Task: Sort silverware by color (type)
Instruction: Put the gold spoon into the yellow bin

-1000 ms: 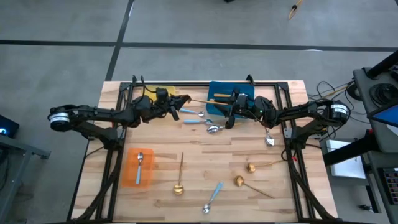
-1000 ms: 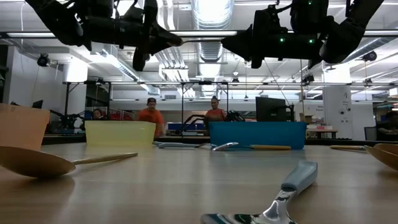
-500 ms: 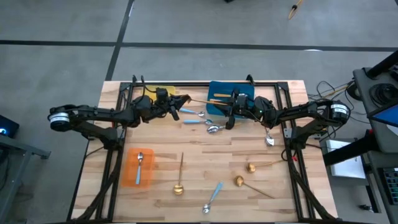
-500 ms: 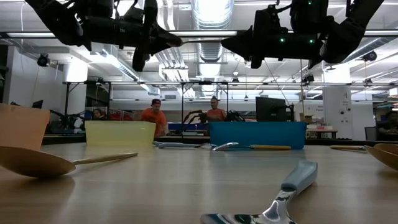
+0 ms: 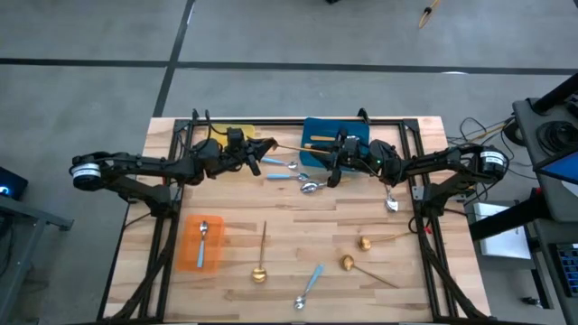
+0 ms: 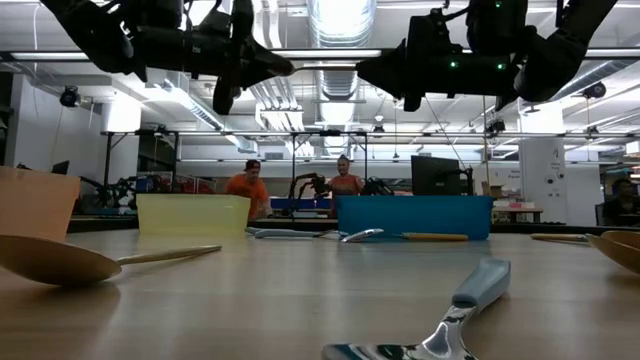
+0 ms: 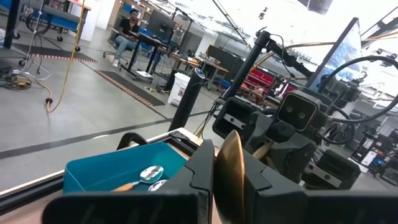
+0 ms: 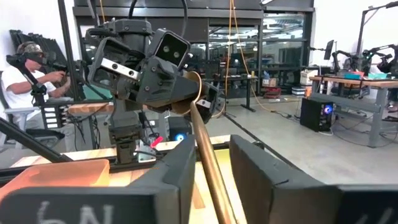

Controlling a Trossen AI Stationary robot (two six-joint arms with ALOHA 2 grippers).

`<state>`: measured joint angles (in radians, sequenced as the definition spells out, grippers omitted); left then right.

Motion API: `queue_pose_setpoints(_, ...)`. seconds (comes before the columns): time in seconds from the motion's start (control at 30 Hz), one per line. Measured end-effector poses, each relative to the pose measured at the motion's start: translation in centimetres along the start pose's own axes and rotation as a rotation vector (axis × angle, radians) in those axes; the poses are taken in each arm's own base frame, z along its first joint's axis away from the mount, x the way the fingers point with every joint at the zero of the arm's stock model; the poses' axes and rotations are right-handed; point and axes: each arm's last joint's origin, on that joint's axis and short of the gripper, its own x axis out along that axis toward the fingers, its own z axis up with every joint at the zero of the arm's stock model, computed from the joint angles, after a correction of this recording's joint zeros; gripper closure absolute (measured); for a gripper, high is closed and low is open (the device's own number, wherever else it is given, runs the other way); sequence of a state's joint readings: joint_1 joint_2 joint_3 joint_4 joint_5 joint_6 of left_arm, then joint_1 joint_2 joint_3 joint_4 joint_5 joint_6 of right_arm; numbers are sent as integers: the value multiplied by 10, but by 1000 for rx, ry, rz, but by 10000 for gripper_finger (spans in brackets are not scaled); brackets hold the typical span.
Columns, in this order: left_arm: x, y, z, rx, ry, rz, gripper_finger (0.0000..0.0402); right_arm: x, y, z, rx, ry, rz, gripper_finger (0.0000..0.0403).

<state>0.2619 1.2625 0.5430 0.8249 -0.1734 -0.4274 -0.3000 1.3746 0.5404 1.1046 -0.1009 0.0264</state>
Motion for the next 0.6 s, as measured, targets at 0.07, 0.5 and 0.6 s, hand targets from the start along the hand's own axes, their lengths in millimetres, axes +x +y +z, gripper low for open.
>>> queue_pose_setpoints(0.07,0,0,0,2,0,0,392,0,0,0,0,0,0,296)
queue_pose_setpoints(0.5,0,0,0,22,-4,-2,392,0,0,0,-11,0,1,311)
queue_pose_setpoints(0.6,0,0,0,22,-5,-2,392,0,0,0,-11,0,2,332)
